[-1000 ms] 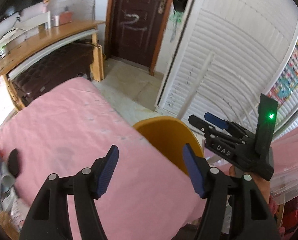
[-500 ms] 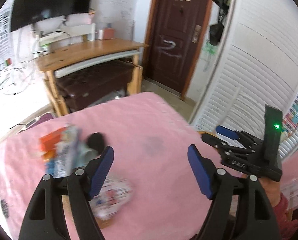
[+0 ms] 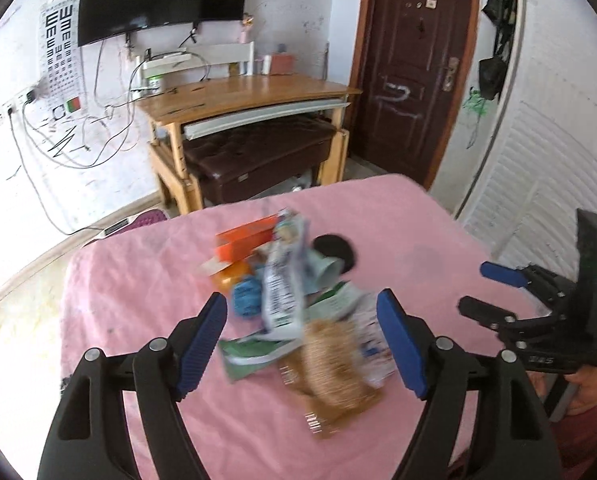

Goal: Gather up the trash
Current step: 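Move both open tools back over the trash pile on the table, then grasp the loofah sponge with the left tool while the right tool grasps the white printed bag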

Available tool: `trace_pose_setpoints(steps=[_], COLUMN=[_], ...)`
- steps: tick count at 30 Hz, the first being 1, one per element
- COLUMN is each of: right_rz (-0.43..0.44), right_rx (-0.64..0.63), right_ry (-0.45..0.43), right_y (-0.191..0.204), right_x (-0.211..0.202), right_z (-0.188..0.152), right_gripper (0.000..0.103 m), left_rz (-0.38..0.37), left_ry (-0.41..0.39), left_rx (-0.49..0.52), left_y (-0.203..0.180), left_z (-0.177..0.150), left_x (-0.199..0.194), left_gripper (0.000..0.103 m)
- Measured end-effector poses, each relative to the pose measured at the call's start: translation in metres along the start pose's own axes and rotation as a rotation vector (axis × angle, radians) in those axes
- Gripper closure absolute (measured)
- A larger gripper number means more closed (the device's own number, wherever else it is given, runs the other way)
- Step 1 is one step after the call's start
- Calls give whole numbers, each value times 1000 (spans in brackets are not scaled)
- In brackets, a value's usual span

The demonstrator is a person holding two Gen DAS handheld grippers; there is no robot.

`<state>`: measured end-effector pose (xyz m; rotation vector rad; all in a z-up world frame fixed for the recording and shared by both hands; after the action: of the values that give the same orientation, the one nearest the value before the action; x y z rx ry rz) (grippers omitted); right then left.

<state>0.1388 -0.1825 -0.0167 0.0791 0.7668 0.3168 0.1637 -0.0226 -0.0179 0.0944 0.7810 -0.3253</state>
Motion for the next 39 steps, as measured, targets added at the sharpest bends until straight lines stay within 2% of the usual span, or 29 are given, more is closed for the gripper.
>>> trace_pose_setpoints(steps=[3, 9, 14, 17, 20, 22, 30, 37, 39], right_rz=[30, 47, 58, 63, 68, 75, 131, 145, 130], right_rx=[-24, -63, -79, -88, -88, -83, -81, -71, -88], right_ry=[18, 45, 63, 68, 69, 78, 124, 168, 167], right_y=[19, 38, 53, 58, 61, 61, 72, 68, 67], right_x=[4, 13, 18, 19, 21, 24, 45, 65, 67], right_z=[-3, -5, -8, -8, -9, -10, -16, -14, -13], right_gripper=[23, 23, 23, 23, 23, 23, 23, 23, 40], left_rz=[21, 34, 17, -10, -102, -134, -191, -186, -190], left_ry=[29, 65, 80, 80, 56, 43, 48, 56, 63], left_rx=[12, 11, 87, 122, 127, 130, 139, 133, 128], left_y=[15, 44, 45, 38, 23, 14, -21, -32, -35], left_z=[-11, -29, -38, -41, -44, -44, -46, -46, -46], left_x=[6, 14, 19, 19, 11, 7, 9, 19, 22], left_gripper=[30, 30, 30, 30, 30, 30, 30, 30, 30])
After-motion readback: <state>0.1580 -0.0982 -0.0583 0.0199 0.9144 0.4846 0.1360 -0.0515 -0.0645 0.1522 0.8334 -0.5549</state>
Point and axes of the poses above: each gripper's, at about its wrist camera, not at the fingertips, and x roughly the way its jaws point, y to its left, z to its top, the point moved 8 cm from there along x, roughly the way its jaws point, and after that the axes turned 3 degrees about x, right-handed, at the moved point
